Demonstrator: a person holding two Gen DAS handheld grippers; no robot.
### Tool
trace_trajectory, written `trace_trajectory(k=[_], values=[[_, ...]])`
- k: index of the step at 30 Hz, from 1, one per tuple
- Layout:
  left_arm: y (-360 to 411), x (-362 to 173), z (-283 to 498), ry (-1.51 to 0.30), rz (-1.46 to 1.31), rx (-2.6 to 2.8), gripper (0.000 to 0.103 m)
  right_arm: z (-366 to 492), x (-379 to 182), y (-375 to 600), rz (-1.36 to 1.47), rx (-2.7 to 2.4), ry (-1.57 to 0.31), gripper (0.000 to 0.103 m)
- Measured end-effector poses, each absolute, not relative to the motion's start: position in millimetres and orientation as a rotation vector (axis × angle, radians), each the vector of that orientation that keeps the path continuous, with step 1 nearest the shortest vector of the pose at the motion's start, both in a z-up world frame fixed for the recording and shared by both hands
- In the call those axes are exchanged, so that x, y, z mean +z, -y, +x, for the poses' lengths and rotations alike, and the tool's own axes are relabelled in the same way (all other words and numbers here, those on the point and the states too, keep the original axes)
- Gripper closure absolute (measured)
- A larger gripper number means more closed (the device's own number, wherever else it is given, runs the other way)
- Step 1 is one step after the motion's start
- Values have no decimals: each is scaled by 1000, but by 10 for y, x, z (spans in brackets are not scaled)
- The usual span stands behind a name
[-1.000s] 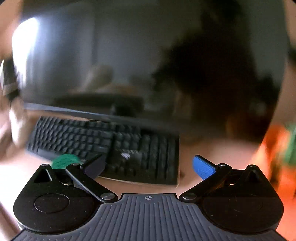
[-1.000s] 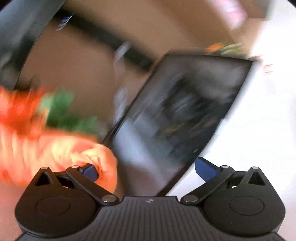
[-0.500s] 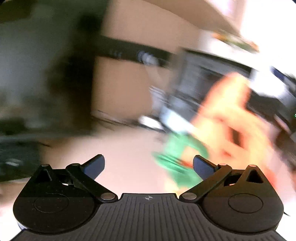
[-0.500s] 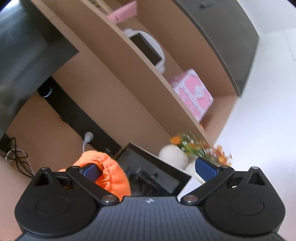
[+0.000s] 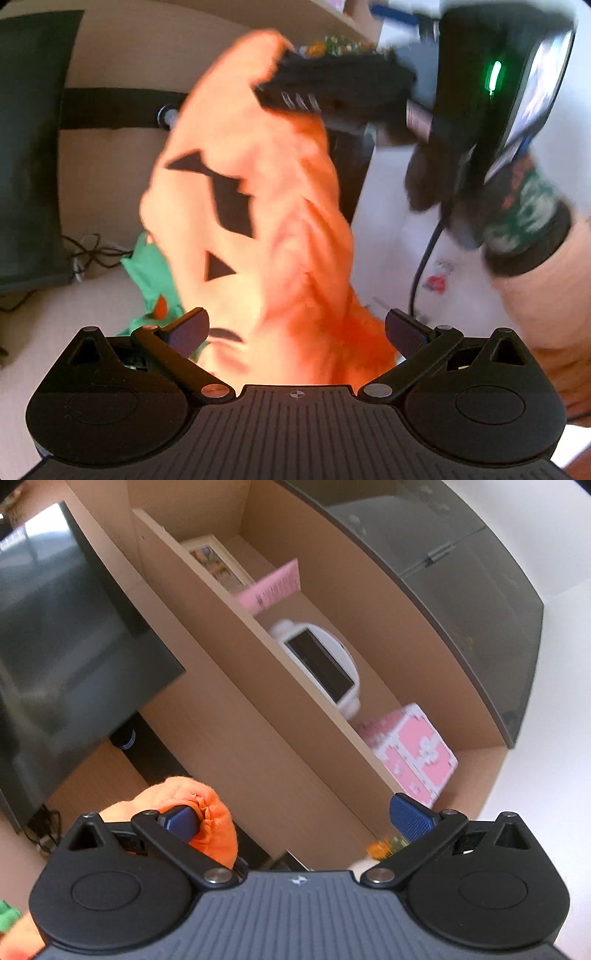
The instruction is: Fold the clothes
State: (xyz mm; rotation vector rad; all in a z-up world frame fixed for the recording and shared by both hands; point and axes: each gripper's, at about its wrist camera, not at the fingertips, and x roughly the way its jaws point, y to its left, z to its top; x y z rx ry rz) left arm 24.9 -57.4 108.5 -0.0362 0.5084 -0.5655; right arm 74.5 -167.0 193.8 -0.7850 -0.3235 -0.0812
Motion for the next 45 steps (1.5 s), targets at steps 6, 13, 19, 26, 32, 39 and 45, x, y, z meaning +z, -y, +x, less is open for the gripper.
trace_trajectory(k=[6, 13, 19, 26, 32, 39, 45], values=[[369, 985, 375, -525, -120, -378, 0, 655, 2013, 1756, -751, -101, 398, 0], [1, 996, 342, -510, -110, -251, 0, 481, 2112, 1962, -660, -134, 436, 0], [-107, 953, 340, -541, -71, -300, 0, 444, 2033, 1957, -694, -187, 470, 0], [-102, 827, 654, -572, 112, -221, 0, 653, 1762, 1896, -777, -238, 431, 0], [-409, 1486, 1151, -199, 394, 147, 0, 1071, 1743, 1978, -793, -330, 376, 0], [-475, 2351, 453, 254, 420, 155, 0, 645, 2160, 2084, -609, -487, 645, 0], [-498, 1250, 577, -203, 409, -27, 0, 429, 1254, 2090, -639, -318, 320, 0]])
